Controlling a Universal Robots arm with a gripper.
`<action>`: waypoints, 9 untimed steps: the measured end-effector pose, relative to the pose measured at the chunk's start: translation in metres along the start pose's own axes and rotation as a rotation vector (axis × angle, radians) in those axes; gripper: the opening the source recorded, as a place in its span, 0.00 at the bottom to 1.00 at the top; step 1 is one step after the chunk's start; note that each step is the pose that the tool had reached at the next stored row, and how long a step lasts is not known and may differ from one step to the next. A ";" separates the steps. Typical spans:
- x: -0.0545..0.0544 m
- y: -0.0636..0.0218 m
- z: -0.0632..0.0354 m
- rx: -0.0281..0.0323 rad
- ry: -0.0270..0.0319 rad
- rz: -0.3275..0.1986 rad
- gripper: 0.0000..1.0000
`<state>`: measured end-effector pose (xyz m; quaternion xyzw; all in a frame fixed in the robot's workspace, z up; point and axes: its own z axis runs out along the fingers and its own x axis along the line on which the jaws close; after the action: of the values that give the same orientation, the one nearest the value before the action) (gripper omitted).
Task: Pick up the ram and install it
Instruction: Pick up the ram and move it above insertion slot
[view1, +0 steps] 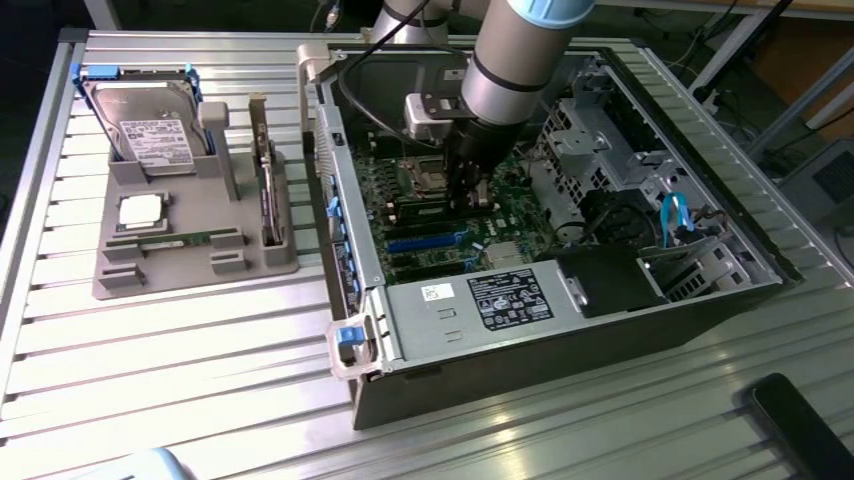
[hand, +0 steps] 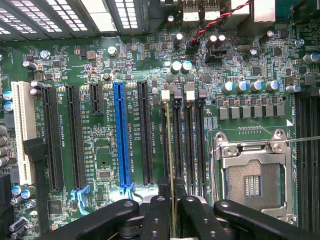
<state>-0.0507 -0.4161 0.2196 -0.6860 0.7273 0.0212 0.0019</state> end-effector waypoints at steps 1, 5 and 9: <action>0.000 0.0000 0.0000 0.0000 0.0000 0.000 0.21; 0.000 0.0000 0.0000 0.0000 0.0001 0.000 0.45; 0.000 0.0003 -0.0092 0.0001 0.0000 0.000 0.45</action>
<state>-0.0507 -0.4161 0.2288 -0.6860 0.7273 0.0212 0.0019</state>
